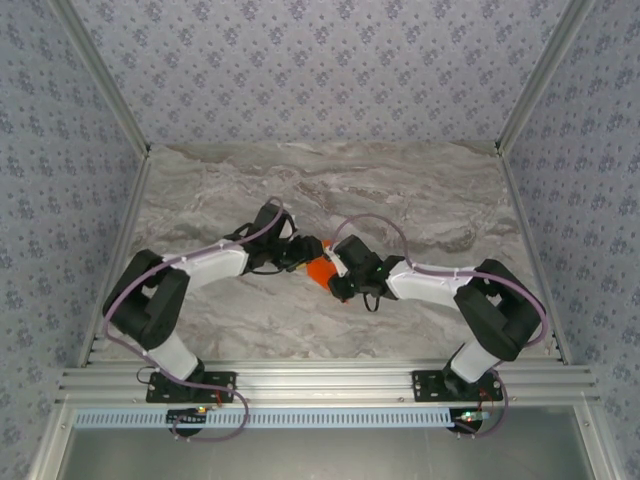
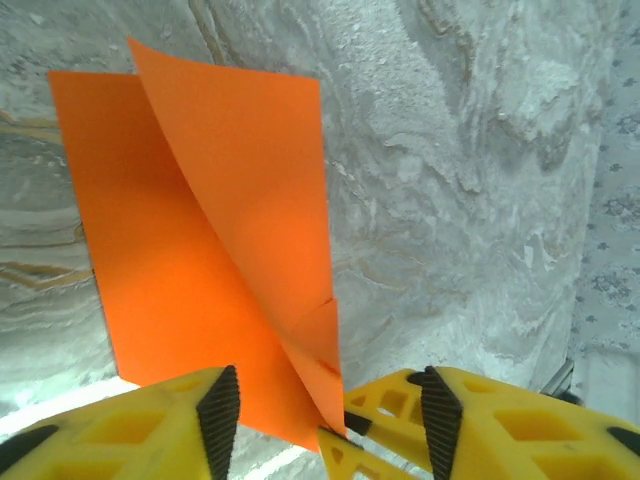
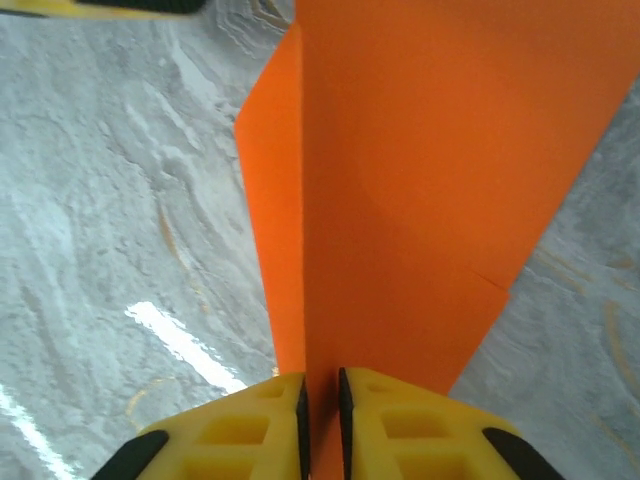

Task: Fold a paper plane with a square sheet of paper (fold left side to right side)
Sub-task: Fourth fold the wing at the center of the table.

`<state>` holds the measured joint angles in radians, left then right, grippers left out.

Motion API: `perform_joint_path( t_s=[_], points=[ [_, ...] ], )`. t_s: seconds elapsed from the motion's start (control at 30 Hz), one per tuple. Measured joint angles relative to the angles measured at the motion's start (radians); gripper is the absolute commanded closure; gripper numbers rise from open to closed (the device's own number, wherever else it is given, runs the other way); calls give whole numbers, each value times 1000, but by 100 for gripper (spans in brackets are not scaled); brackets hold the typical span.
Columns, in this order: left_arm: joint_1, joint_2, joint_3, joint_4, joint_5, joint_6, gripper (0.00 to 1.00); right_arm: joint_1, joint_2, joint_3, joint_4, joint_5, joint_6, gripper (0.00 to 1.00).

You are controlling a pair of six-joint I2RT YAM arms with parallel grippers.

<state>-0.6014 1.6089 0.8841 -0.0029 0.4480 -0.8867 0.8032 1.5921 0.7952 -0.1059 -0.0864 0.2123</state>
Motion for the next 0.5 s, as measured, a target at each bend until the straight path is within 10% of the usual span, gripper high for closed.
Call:
perform_joint_path(
  t_s=[0.5],
  points=[
    [21,-56,-153,61,3,-40,47,-106,1,-125,178,-273,133,92]
  ],
)
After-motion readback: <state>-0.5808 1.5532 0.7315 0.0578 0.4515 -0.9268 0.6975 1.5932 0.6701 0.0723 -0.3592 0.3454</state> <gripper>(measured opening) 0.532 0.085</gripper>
